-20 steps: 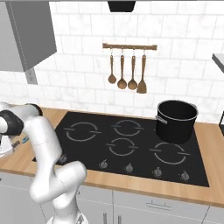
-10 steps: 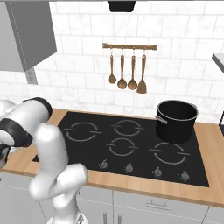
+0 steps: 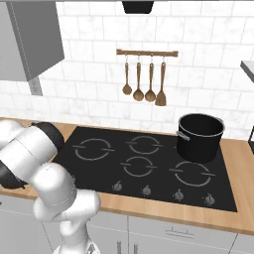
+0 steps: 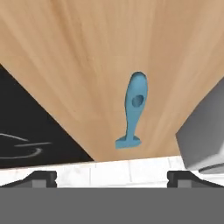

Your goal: Put the onion and lime in the pot. Retrieve the spatula and lightly stir the vegetables in the pot.

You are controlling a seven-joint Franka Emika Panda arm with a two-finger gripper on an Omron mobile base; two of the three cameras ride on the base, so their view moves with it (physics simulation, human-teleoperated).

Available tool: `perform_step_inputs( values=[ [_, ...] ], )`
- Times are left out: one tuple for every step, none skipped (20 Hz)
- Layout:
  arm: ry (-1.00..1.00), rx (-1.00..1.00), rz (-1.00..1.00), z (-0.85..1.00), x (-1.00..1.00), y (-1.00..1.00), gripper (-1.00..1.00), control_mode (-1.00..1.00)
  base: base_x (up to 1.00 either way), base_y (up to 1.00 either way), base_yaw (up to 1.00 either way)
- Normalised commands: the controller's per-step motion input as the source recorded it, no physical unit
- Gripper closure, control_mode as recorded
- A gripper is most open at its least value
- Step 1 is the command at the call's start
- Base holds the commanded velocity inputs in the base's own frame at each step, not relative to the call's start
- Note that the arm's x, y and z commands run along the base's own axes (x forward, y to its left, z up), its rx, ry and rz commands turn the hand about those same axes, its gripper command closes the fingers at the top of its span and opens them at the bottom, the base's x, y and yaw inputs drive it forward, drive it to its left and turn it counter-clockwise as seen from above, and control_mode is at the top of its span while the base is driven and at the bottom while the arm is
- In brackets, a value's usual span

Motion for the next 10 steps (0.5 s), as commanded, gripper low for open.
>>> perform_step_inputs(
  values=[
    [0.10, 0.00, 0.11, -0.23, 0.02, 0.58, -1.00, -1.00, 0.00, 0.00, 0.00],
    [0.08, 0.00, 0.09, -0.24, 0.00, 0.55, -1.00, -1.00, 0.00, 0.00, 0.00],
    [0.09, 0.00, 0.05, -0.30, 0.00, 0.55, -1.00, -1.00, 0.00, 0.00, 0.00],
    [0.11, -0.02, 0.02, -0.29, 0.00, 0.55, -1.00, -1.00, 0.00, 0.00, 0.00],
    [0.15, -0.01, 0.00, -0.28, 0.00, 0.52, -1.00, -1.00, 0.00, 0.00, 0.00],
    [0.19, 0.00, 0.00, -0.19, 0.00, 0.46, -1.00, -1.00, 0.00, 0.00, 0.00],
    [0.23, 0.00, 0.00, -0.09, 0.00, 0.46, -1.00, -1.00, 0.00, 0.00, 0.00],
    [0.26, 0.00, 0.00, 0.00, -0.02, 0.41, -1.00, -1.00, 0.00, 0.00, 0.00],
    [0.29, 0.00, 0.00, 0.00, -0.08, 0.35, -1.00, -1.00, 0.00, 0.00, 0.00],
    [0.28, 0.00, 0.00, 0.00, -0.14, 0.31, -1.00, -1.00, 0.00, 0.00, 0.00]
  ],
)
